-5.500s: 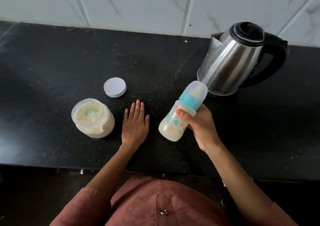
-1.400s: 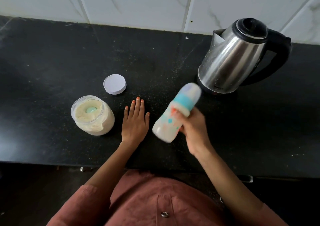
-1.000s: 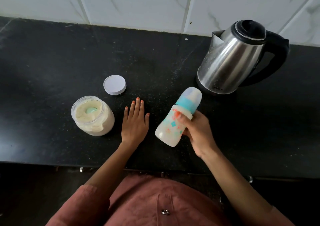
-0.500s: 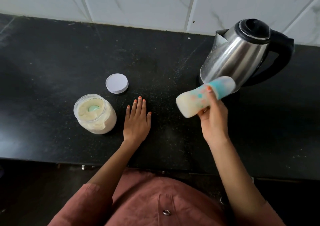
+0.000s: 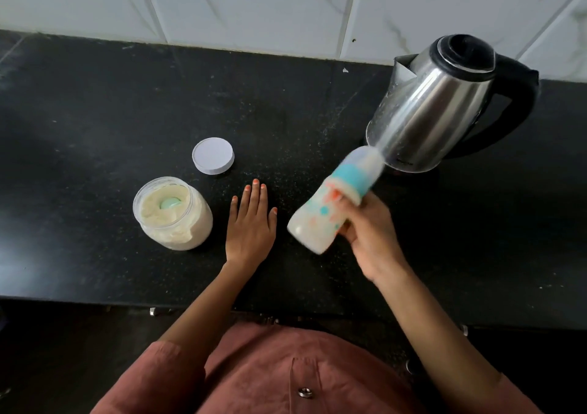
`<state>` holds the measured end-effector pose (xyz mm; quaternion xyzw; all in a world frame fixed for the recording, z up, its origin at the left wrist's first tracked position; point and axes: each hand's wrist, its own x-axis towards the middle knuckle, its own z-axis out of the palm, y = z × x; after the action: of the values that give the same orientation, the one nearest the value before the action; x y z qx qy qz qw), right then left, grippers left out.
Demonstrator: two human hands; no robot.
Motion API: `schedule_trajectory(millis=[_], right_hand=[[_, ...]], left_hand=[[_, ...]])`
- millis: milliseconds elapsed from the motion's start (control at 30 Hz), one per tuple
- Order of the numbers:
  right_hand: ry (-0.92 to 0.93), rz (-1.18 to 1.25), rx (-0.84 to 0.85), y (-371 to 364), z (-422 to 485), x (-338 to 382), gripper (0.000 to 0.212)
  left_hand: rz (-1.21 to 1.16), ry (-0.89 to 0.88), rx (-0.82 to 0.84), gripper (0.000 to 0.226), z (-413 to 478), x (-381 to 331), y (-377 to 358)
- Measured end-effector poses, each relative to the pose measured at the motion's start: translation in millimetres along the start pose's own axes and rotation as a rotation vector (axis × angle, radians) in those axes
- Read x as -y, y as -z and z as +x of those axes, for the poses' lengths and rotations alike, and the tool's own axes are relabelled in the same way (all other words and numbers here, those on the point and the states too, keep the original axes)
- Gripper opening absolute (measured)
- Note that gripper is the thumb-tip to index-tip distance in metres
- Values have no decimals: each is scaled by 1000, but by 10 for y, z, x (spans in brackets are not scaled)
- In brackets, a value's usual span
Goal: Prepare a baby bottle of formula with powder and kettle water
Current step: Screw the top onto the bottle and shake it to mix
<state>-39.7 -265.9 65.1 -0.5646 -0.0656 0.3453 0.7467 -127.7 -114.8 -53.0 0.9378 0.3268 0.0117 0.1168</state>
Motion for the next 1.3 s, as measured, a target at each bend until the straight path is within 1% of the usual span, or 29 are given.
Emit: schedule_trajectory(millis=[33,67,100,133,200,233,267,300,367,400,433,533,567,600,633,700,733,767,800,867,900,933,967,1067,1100,1133,1233,1267,1300], right_hand=[[-14,-77,55,-5,-38,-21,44],[-7,-101,64,8,-39,-6,44],[13,-68,24,36,-1,27,44],[34,19,-44,66,50,83,47],[100,193,-186,112,154,162,59],[134,210,-207,115,167,158,64],[147,171,-194,100,157,116,65],[136,86,-154,83,126,48,62],[81,-115,-28,30,20,-52,50],[74,-168,4,31,0,-58,47],[81,-150,-9,49,23,-35,47],[94,171,-179,121,151,114,54],[99,227,-206,129,167,121,55],[87,218,-197,118,159,100,54],[54,157,-155,100,132,52,52],[-15,-36,-12,43,38,-23,47],[-24,-101,31,40,22,-13,45],[-17,-99,29,61,48,31,44],[-1,-34,-10,96,103,94,45],[49,169,-143,160,225,236,47],[82,212,-183,176,259,264,49],[104,194,-182,170,261,254,50],[104,126,-148,152,238,196,51],[35,-123,35,71,56,-9,49],[27,-126,52,72,43,-13,48],[25,-69,15,93,78,9,48],[11,255,-172,175,212,120,44],[-2,284,-185,179,224,111,46],[-36,257,-154,164,204,75,51]], left_hand=[[-8,1,6,55,2,1,-3],[-11,1,6,55,0,1,-3],[-8,1,-2,55,-3,-3,-1],[-2,0,-12,55,-6,-5,1],[-4,-1,-20,54,-6,-4,1],[-6,0,-19,54,-6,-5,0],[-4,2,-17,54,-5,-8,-1],[3,3,-14,54,-3,-9,-2],[12,1,-3,55,1,-3,-9],[11,2,0,55,3,-2,-13],[11,3,-3,55,1,-2,-14],[10,1,-18,55,-1,-7,-11],[9,2,-20,55,-4,-8,-11],[9,2,-18,55,-6,-9,-11],[11,4,-16,55,-7,-9,-10],[13,4,-7,55,0,2,-10],[11,3,-4,55,4,5,-11],[8,2,-4,55,7,4,-11],[6,1,-8,55,6,-1,-9],[11,0,-16,55,2,-9,-6],[15,1,-18,55,0,-10,-6],[16,1,-17,55,-3,-10,-7],[13,3,-15,55,-3,-9,-6],[-9,7,-2,55,-2,0,-1],[-9,6,-3,55,-1,-3,-1],[-4,4,-9,55,-1,-7,-1],[5,1,-15,54,-7,-14,4],[2,2,-11,55,-11,-12,3],[-1,2,-8,55,-10,-9,4]])
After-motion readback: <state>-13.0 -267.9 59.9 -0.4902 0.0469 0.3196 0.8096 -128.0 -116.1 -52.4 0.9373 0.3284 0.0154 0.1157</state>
